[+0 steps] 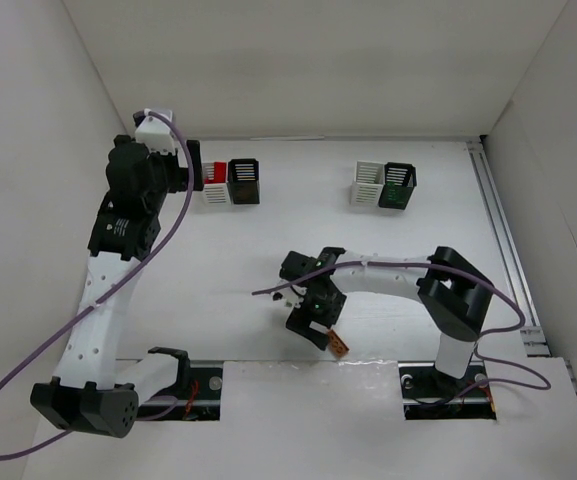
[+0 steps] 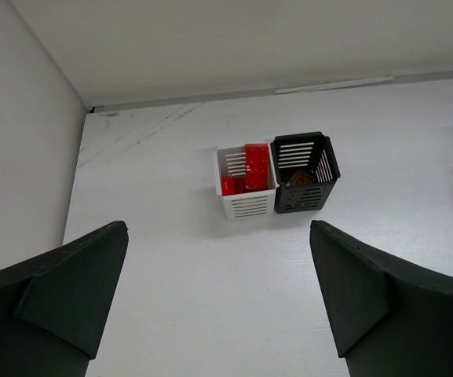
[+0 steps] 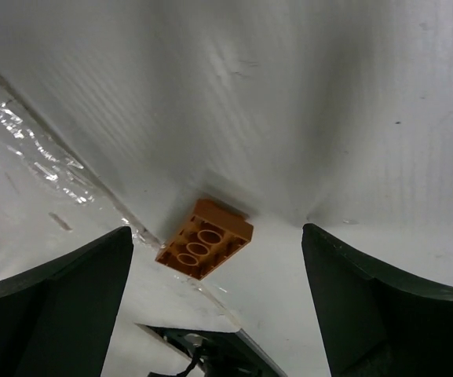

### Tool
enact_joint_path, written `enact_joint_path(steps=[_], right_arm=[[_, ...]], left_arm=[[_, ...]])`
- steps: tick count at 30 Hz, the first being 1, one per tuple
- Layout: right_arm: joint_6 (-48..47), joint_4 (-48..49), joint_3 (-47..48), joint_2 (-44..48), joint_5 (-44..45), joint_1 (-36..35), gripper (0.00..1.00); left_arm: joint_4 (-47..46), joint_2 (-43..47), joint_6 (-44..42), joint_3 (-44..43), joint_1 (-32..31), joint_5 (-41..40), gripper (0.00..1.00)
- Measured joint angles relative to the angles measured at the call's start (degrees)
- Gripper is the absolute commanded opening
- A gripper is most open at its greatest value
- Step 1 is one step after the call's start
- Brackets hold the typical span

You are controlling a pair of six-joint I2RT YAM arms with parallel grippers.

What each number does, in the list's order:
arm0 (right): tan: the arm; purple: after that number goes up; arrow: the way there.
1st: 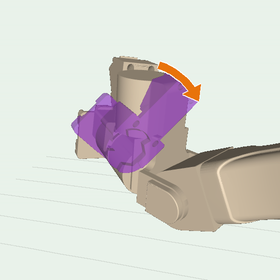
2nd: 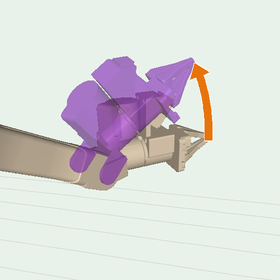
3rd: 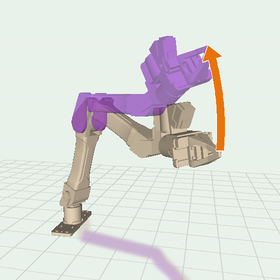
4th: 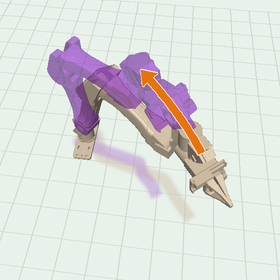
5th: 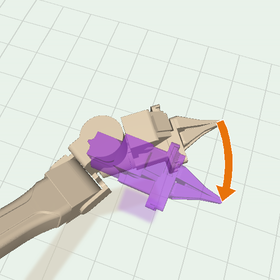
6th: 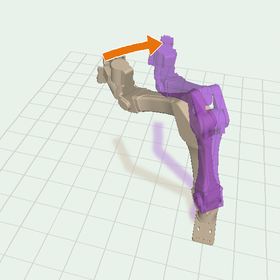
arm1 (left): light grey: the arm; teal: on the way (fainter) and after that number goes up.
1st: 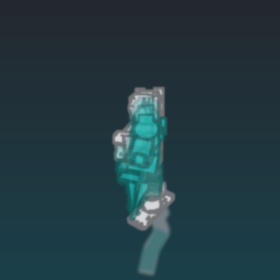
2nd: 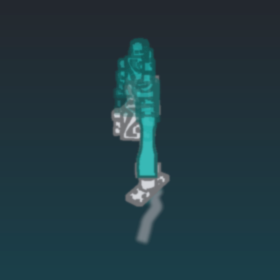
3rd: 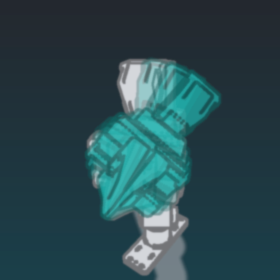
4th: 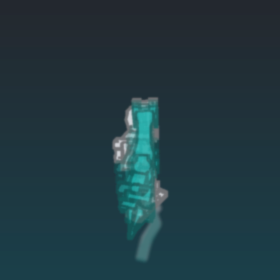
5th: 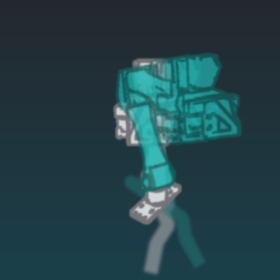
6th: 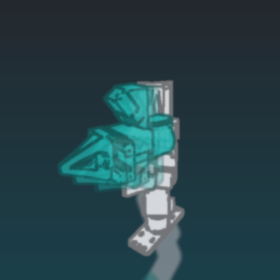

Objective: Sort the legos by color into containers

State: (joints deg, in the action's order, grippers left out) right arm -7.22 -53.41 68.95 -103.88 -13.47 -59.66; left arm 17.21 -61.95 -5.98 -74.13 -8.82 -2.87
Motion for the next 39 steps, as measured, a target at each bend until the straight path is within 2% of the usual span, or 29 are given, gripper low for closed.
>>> enact_joint_path(steps=[3, 9, 14, 15, 17, 18, 21, 22, 25, 30, 35, 39], right_arm=[[1.6, 1.0, -0.1, -0.2, 3.5, 0.0, 0.93], [3.0, 1.6, -0.1, -1.3, 6.1, 0.0, 0.76], [3.1, 1.4, 0.1, -2.0, 6.7, -1.3, 0.69], [3.1, 1.3, 0.2, -2.2, 6.7, -1.7, 0.62], [3.0, 1.1, 0.4, -2.5, 6.6, -2.4, 0.55], [2.9, 1.0, 0.5, -2.7, 6.5, -2.7, 0.47], [2.6, 0.5, 0.8, -3.4, 5.9, -3.1, 0.36], [2.5, 0.2, 1.0, -3.6, 5.7, -3.5, 0.28], [2.4, -0.4, 1.3, -4.0, 5.3, -4.7, 0.16], [2.3, -1.3, 1.8, -4.5, 5.2, -5.6, 0.03], [2.4, -3.6, 4.8, -6.7, 5.2, -4.0, 0.00], [2.3, -3.3, 13.6, -10.3, 5.8, 1.8, 0.00]], left_arm=[[-0.9, 0.1, 0.0, 1.1, 0.0, -0.2, 1.00], [-1.5, 0.1, -0.5, 1.4, 0.0, -0.7, 1.00], [-2.1, 0.1, -2.1, 1.4, 0.0, -1.9, 1.00], [-2.3, 0.1, -2.8, 1.4, 0.0, -2.2, 1.00], [-2.5, 0.1, -3.2, 1.4, 0.0, -2.3, 1.00], [-2.7, 0.1, -3.5, 1.4, 0.0, -2.4, 1.00], [-3.0, 0.1, -4.3, 1.4, 0.0, -2.6, 1.00], [-3.2, 0.1, -4.4, 1.4, 0.0, -2.7, 1.00], [-4.1, 0.1, -4.7, 1.4, 0.0, -2.8, 1.00], [-5.0, -0.2, -4.8, 1.4, 0.0, -3.0, 1.00], [-6.0, -1.7, -4.3, 1.4, 0.0, -3.0, 1.00], [-7.3, -2.7, -3.7, 2.4, 0.0, -2.7, 1.00]])
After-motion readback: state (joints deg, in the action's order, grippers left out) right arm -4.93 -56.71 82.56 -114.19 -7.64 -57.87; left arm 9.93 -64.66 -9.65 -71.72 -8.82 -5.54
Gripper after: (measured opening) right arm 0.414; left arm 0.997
